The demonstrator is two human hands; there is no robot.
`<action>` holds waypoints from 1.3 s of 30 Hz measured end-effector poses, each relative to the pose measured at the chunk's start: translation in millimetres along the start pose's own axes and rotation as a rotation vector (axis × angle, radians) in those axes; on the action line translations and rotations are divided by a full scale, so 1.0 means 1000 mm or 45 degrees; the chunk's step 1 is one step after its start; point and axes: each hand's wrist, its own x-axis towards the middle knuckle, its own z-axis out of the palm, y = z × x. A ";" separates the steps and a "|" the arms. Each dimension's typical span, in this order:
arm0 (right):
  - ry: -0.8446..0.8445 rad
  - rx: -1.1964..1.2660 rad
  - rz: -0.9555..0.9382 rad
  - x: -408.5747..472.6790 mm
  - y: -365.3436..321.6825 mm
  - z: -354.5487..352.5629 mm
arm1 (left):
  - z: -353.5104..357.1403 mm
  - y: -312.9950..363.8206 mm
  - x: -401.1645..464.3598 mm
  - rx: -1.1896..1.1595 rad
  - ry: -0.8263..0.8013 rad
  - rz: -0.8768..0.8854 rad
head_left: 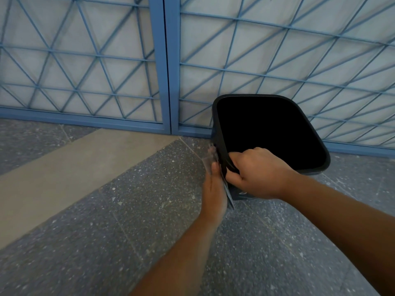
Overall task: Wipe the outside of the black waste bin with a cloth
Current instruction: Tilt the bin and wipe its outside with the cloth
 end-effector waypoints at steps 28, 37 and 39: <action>-0.109 -0.220 0.063 -0.069 0.042 -0.023 | -0.036 0.079 -0.001 0.090 0.279 -0.144; 0.030 -0.272 0.158 -0.027 -0.004 -0.021 | -0.050 0.082 -0.008 0.262 0.396 0.022; 0.041 -0.186 0.255 -0.014 -0.014 -0.021 | -0.056 0.080 -0.008 0.291 0.403 0.017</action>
